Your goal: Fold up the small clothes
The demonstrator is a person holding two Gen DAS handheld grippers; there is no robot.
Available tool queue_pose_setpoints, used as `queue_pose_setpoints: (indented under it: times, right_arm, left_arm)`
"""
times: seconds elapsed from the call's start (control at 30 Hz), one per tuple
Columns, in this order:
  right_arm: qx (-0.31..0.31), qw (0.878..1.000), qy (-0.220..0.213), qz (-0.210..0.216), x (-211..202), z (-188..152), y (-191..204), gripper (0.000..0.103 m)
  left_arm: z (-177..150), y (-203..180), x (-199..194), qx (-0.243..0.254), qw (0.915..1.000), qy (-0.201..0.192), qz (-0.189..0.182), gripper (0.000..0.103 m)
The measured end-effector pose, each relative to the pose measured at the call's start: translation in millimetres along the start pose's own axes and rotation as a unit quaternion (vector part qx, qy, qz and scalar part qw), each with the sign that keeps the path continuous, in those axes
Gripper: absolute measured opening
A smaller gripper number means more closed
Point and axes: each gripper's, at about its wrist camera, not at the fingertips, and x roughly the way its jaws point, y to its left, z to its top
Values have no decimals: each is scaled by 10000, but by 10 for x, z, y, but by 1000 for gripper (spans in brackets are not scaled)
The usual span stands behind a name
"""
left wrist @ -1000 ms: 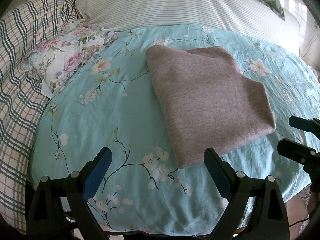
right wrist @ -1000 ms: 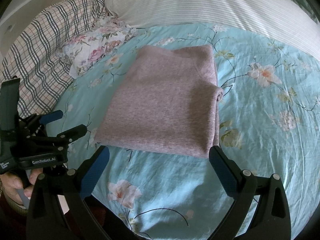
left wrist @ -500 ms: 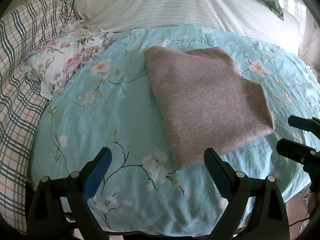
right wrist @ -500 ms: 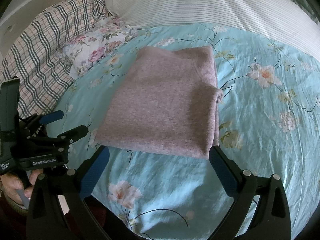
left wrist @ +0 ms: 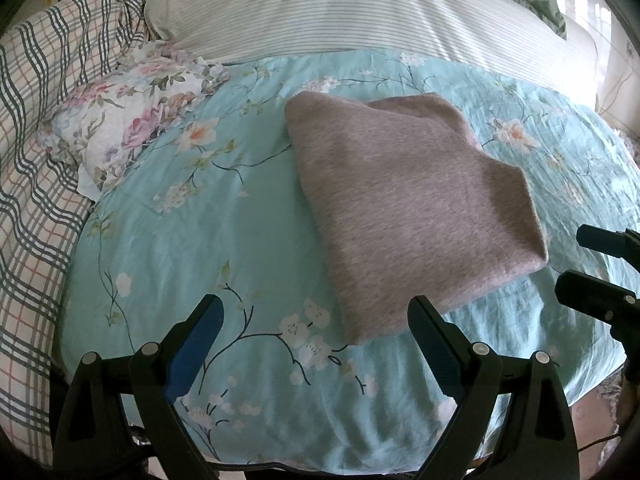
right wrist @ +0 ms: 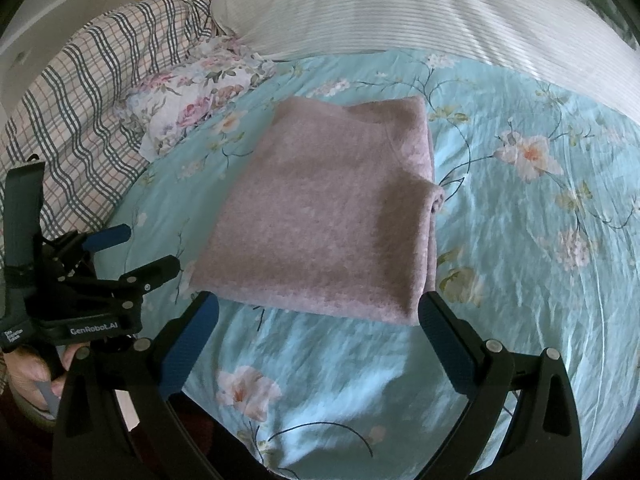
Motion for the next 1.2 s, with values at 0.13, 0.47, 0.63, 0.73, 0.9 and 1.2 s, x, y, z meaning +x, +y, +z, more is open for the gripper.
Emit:
queue_pose_setpoints:
  times: [0.13,0.47,0.63,0.73,0.9,1.2]
  right_arm:
    - [-42,10000,3,4,7,28,-9,100]
    - [-32,10000,59,-14,80,173,-162,100]
    - [-71,9999,96,14,115,210,-176,100]
    - [-92,9999,107,49,135,236,-180,100]
    - [-80,9998,142,78,179,263,-211,100]
    - [-13,9998,171,141,222,275,-233,100]
  left_arm:
    - [38,-9,18,46,10000,-19,2,94]
    - [173,14,39,69,9998,-139,92,94]
    - [202,19,63,51,9999,-118,98,94]
    - [219,12,79,65,9998,-116,127,94]
    - [249,20,97,53,9998,-133,164,94]
    - [303,31,151,-51,9997,-108,229,94]
